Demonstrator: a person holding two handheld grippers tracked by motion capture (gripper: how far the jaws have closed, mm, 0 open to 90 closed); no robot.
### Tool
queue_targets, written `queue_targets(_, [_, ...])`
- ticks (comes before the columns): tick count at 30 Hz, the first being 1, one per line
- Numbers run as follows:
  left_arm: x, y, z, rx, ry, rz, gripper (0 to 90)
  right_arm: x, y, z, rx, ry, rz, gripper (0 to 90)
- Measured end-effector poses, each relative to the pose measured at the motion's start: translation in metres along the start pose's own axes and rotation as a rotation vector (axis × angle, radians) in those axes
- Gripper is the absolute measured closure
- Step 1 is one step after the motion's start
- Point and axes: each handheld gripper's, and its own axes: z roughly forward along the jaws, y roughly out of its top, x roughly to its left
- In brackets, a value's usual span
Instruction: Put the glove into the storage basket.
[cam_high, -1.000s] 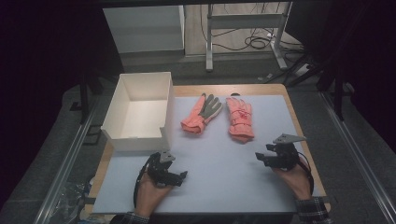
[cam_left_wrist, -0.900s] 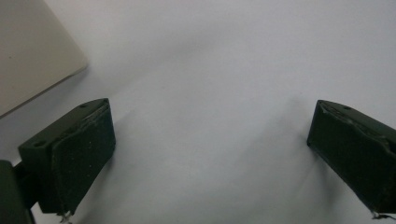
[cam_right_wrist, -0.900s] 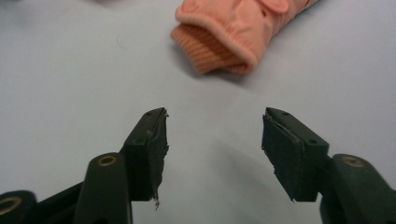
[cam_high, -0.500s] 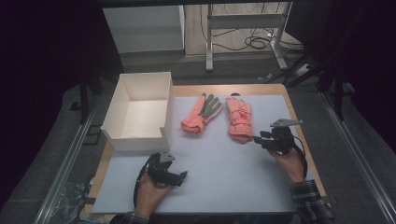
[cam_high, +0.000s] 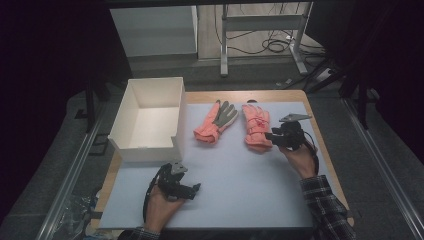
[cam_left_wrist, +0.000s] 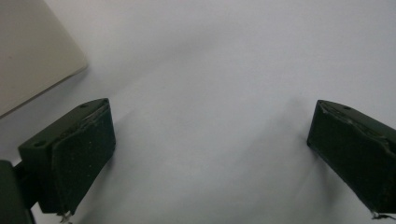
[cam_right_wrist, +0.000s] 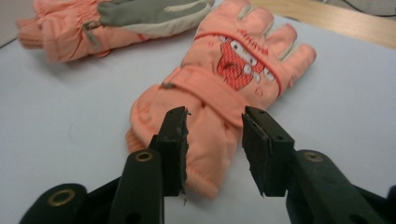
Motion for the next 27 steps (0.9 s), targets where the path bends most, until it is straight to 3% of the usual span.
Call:
queue_targets(13, [0.0,0.0,0.0,0.005,-0.001,0.006,0.9,-0.01,0.028,0.032,-0.006,-0.013,0.031,44.7])
queue_targets(24, [0.0,0.0,0.0,0.005,-0.001,0.006,0.9,-0.006,0.03,0.052,0.015,-0.018,0.013,43.0])
queue_targets(27, [0.0,0.0,0.0,0.005,-0.001,0.006,0.9,0.0,0.033,0.053,0.008,0.001,0.009,43.3])
